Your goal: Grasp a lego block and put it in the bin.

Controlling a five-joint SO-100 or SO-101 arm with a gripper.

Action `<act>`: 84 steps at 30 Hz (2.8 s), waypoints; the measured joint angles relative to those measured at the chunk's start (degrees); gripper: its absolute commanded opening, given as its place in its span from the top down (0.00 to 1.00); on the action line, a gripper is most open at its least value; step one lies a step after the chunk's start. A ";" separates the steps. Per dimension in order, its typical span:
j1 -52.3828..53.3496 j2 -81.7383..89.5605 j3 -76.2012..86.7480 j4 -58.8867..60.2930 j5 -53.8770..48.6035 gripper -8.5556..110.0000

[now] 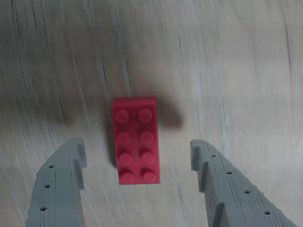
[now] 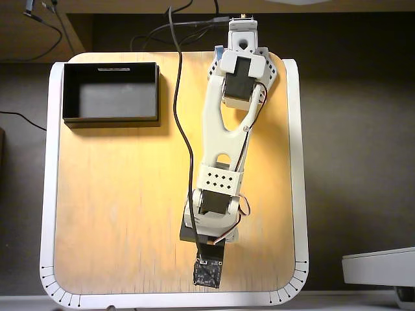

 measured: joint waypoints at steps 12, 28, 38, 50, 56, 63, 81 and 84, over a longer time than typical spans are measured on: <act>0.00 -1.32 0.00 0.00 -1.49 0.74; 0.00 -2.90 -0.18 -0.88 -2.20 0.78; 0.00 -3.25 -0.26 -2.20 -2.37 0.85; 0.00 -3.25 -0.26 -2.20 -2.37 0.93; 0.00 -3.25 -0.26 -0.97 -3.08 0.93; 0.26 4.66 -0.26 6.24 -4.04 0.93; 11.60 43.59 -0.26 25.49 -4.66 0.93; 19.78 45.00 -0.26 25.49 -3.60 0.93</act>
